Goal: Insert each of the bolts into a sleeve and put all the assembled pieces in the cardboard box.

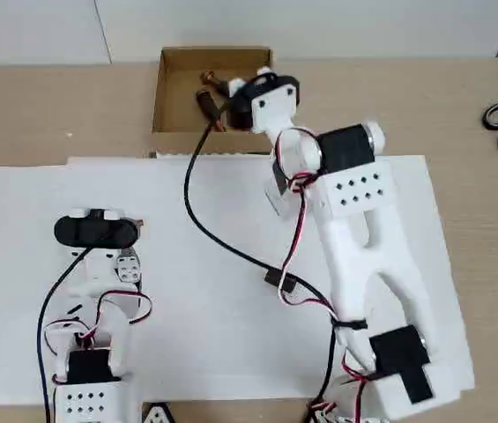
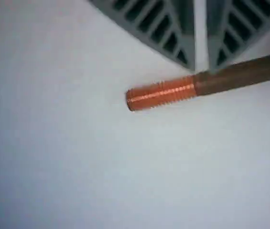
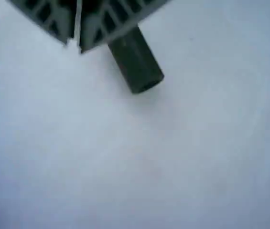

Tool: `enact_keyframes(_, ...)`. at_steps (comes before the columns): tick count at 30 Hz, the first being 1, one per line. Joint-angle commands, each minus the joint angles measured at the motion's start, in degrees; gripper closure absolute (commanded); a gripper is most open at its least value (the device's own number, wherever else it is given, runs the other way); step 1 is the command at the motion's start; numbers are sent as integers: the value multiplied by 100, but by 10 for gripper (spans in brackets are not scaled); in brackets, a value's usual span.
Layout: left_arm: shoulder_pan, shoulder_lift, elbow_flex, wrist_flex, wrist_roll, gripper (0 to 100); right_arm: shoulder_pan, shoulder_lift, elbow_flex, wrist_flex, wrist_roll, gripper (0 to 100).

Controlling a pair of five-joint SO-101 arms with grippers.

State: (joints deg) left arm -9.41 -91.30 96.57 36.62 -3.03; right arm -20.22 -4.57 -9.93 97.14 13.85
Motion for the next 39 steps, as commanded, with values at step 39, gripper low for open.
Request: enact_keyframes(39, -123, -53, -13, -185, 114, 993, -734, -92, 3859, -2290, 2549, 890)
